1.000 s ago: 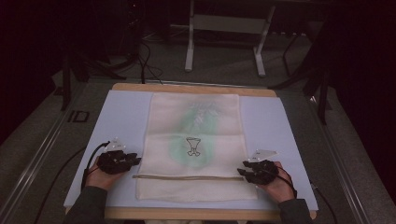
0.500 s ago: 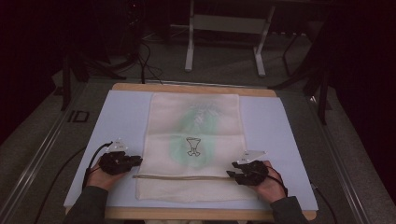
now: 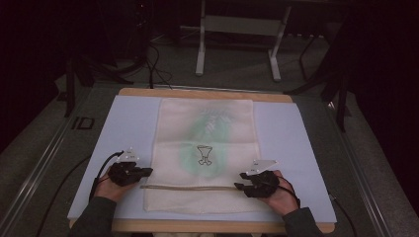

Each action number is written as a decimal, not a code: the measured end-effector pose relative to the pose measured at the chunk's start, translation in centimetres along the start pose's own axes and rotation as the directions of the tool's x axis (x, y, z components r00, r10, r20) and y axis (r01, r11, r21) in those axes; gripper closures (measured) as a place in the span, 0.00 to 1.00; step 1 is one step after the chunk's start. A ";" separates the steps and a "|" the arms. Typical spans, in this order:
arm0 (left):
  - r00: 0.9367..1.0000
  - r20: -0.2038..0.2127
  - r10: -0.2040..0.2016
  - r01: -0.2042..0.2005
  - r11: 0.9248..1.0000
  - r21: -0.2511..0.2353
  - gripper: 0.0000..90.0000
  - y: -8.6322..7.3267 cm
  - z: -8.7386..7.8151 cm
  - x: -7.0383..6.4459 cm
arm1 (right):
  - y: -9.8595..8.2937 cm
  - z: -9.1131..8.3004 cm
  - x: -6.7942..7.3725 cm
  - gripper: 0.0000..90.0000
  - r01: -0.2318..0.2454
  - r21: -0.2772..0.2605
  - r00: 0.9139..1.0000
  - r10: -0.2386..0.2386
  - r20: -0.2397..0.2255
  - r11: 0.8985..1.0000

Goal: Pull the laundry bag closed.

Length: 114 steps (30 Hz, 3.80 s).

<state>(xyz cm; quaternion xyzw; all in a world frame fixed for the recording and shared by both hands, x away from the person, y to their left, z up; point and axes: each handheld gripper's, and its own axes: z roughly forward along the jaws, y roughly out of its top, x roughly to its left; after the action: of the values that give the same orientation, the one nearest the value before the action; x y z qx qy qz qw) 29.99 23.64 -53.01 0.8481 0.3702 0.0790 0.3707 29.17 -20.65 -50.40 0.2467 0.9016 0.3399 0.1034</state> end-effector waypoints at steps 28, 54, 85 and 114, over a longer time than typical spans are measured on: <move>0.999 0.044 -0.033 0.033 0.999 -0.006 1.00 0.0 0.2 0.5 | 3.4 2.3 3.2 0.63 0.123 -0.003 0.989 -0.123 -0.087 0.992; 1.000 0.018 -0.017 0.017 1.000 -0.006 1.00 0.7 0.8 1.2 | 8.7 7.6 7.8 0.67 0.289 -0.008 0.937 -0.285 -0.201 0.957; 1.000 0.008 -0.020 0.020 0.999 -0.038 0.99 0.8 -0.1 1.4 | 14.1 12.9 11.7 0.85 0.340 -0.090 0.906 -0.351 -0.236 0.936; 0.999 0.022 -0.026 0.027 0.999 -0.042 0.98 0.7 -0.2 1.6 | 16.6 16.7 14.1 0.85 0.346 -0.095 0.901 -0.359 -0.245 0.933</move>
<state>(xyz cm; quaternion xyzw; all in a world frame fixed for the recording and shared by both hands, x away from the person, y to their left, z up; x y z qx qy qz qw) 31.43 24.51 -52.60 0.8358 0.3756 0.0727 0.3937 29.22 6.76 -52.17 0.0308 0.9283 0.3669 0.0510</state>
